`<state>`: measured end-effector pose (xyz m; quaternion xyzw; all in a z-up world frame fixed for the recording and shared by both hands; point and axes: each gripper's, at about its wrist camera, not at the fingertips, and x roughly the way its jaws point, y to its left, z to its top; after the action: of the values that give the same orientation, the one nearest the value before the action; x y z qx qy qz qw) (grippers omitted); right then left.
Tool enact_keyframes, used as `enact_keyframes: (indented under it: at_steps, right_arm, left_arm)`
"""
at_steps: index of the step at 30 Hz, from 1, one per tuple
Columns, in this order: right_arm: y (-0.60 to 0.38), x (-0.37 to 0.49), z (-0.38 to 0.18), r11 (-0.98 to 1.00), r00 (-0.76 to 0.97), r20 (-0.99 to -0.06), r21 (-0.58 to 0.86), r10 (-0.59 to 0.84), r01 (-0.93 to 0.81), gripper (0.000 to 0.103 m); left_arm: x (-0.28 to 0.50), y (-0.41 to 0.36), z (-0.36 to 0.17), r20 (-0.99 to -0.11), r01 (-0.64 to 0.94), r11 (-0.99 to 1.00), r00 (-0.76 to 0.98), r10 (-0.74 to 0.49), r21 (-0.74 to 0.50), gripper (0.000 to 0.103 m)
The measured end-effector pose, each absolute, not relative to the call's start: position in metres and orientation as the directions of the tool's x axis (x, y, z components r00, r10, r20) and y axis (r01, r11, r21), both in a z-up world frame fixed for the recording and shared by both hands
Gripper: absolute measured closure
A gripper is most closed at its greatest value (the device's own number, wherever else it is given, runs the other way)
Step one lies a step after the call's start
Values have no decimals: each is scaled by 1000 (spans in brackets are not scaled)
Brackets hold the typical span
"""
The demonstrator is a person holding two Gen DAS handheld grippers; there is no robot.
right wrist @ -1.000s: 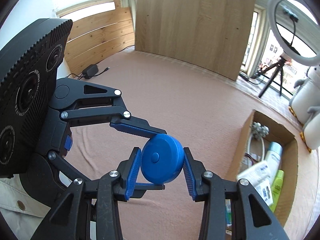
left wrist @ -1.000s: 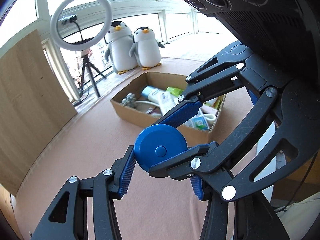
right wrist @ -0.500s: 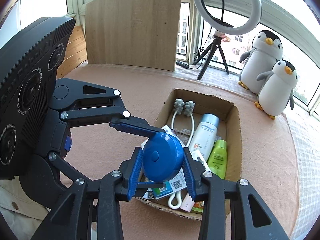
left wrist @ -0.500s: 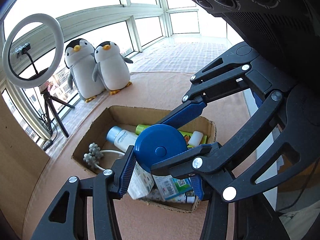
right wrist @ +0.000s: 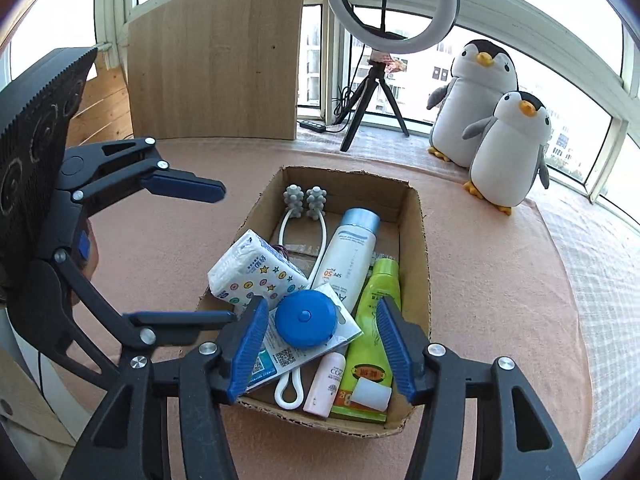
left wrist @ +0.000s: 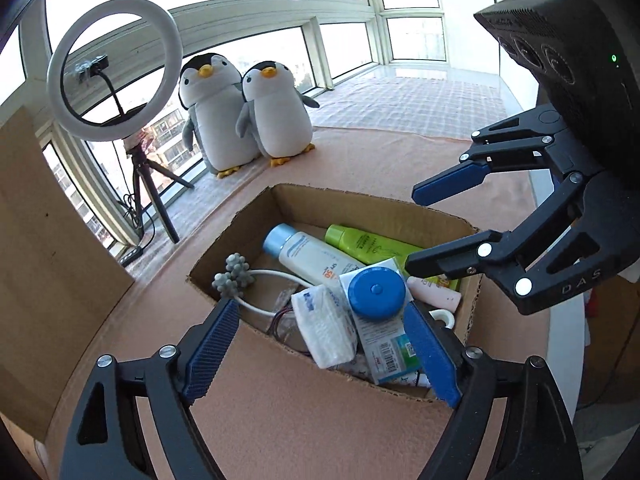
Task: Organize objects
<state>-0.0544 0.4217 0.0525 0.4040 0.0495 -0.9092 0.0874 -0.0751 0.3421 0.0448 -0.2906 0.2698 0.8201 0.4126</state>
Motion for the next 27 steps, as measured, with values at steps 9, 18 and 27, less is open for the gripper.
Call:
enact_keyframes:
  at_steps: [9,18,27]
  right_arm:
    - [403,-63,58,-987,-687,-720,-14,-102,160,45]
    - [347,-72,63,-979,-696,-705,-7,-139,203,37]
    - [306,-65,57,-986,-676,-728,0,-116,169,35]
  left_arm:
    - [-84,253,61,-700,-691,-705,-583,412,161,13]
    - [-83,146,81,-714,-438,-897,-649,262,69,8]
    - [-57,76,102,-687,-272,-957,-715,129,104,4]
